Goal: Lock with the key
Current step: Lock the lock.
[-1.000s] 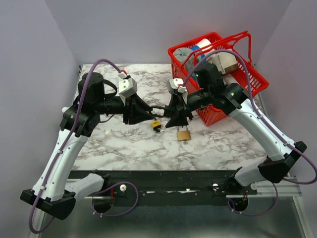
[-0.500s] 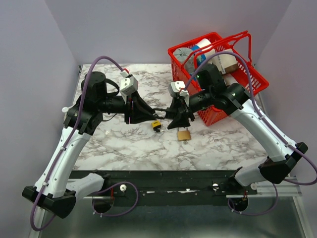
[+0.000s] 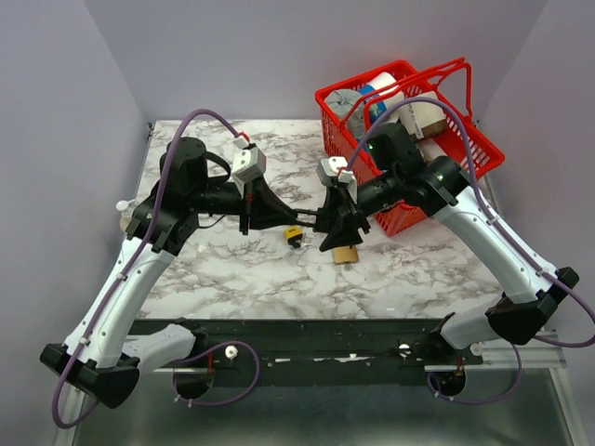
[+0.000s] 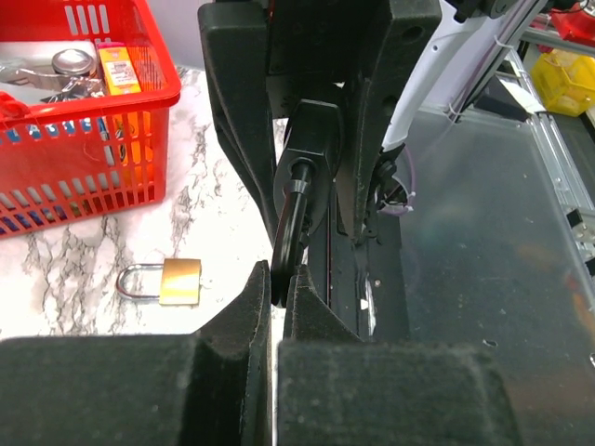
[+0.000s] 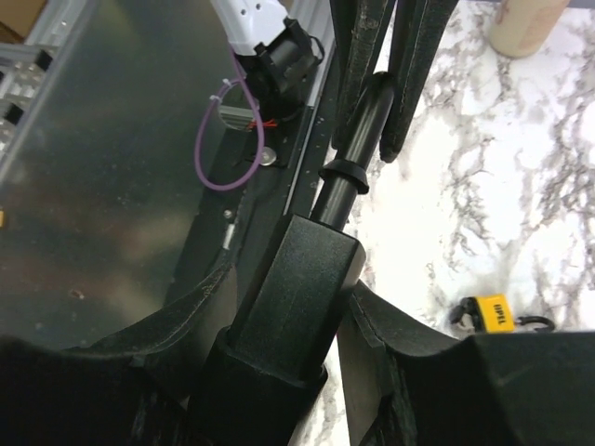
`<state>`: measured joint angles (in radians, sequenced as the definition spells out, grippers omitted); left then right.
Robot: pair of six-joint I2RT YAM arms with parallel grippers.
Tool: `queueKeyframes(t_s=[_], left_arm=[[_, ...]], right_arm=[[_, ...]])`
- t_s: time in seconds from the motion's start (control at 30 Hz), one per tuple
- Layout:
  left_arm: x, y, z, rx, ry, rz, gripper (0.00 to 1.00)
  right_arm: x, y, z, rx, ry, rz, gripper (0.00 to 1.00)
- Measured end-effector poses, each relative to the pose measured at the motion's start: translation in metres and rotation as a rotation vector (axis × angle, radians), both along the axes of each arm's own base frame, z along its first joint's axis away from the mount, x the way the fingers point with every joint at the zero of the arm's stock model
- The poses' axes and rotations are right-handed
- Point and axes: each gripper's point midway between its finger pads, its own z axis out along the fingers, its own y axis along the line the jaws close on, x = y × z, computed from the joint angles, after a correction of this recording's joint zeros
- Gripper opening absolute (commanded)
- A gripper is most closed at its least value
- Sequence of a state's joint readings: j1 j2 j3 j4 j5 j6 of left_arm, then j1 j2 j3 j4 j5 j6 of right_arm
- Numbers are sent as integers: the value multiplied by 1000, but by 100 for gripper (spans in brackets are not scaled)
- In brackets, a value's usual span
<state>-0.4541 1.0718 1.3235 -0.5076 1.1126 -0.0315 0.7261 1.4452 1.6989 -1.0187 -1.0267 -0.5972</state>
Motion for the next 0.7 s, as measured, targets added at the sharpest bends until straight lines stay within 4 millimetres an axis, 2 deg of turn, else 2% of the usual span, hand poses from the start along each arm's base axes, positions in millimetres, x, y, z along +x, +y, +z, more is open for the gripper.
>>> queueKeyframes(t_s=[0.33,0.7], left_arm=[[-11,-15,-1,-37,-5,-20,0],[-17,-20,-6,-35,5,-41,0]], right_arm=[[-14,-8,4,-30,76,7,1],[-15,-14,-3,-54,7,25,1]])
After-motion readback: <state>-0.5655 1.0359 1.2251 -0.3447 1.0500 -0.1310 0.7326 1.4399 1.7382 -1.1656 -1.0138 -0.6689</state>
